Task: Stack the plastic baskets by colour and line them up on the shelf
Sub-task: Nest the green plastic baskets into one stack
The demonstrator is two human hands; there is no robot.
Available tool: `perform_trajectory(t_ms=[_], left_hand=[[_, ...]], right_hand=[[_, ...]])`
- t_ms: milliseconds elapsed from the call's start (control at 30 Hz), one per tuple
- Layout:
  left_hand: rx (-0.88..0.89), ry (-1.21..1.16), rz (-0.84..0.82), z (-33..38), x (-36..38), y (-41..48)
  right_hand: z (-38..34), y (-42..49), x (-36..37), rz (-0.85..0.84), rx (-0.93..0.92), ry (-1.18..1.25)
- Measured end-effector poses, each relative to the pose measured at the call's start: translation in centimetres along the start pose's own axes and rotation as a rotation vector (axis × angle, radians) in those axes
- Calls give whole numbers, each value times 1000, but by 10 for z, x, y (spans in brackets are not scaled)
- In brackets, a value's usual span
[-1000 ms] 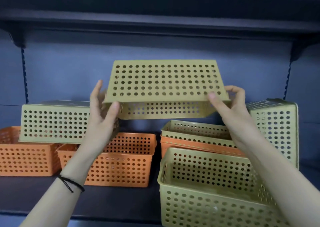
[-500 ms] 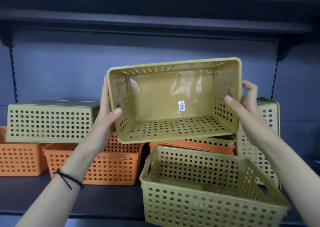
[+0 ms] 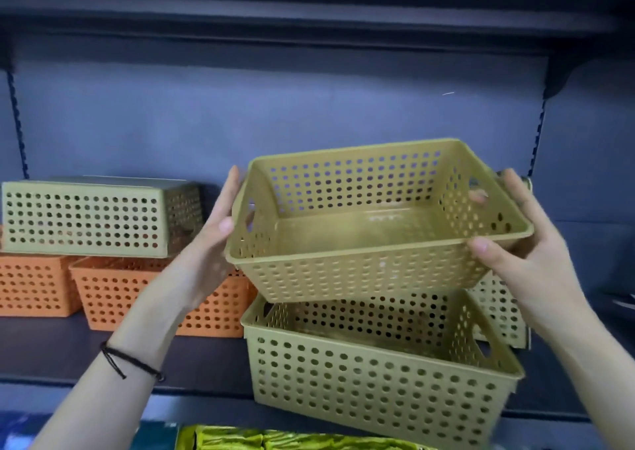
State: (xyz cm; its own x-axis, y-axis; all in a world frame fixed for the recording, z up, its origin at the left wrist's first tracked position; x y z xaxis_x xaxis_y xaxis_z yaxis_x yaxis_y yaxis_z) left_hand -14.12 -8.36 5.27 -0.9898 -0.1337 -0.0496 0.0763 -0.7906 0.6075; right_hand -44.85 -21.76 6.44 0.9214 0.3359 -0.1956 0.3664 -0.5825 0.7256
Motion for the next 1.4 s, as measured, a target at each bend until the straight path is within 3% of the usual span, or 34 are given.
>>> perform_trajectory(t_ms=[167, 333, 600, 767, 933, 1133, 1200, 1300, 1400], left_hand=[[-58, 43, -65, -21, 21, -11], [-65, 116, 91, -23, 29, -15], [-116, 104, 249, -37, 32, -31], [-183, -47, 459, -48, 22, -38], [-269, -21, 432, -58, 21, -50], [-216, -2, 431, -61, 27, -52], [-182, -1, 467, -62, 30, -53], [-126, 42, 437, -62, 32, -57], [-119, 100, 382, -65, 28, -63]], right_hand=[[-1, -26, -10, 148, 38, 3], [-3, -50, -11, 236, -1, 49], [-5, -61, 0, 138, 87, 51], [18, -63, 14, -71, 238, -117], [43, -75, 9, -130, 280, -270], [62, -77, -3, -160, 335, -187], [74, -75, -14, -12, 361, -106], [103, -70, -45, 408, 384, -128], [135, -54, -70, 477, 571, -215]])
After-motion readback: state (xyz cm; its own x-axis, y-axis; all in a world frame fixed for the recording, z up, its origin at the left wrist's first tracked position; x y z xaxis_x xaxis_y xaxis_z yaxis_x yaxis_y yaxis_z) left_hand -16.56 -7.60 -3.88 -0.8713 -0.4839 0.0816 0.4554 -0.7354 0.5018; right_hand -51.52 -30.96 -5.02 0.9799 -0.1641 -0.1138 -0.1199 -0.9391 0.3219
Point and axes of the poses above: each hand's wrist, its own y-axis towards the middle knuckle, its own x-axis out of the palm, z = x × y, the point moved 4 cm from there along y, towards the middle knuckle, and after that the axes turned 5 degrees about -z, right-handed, at the moved point
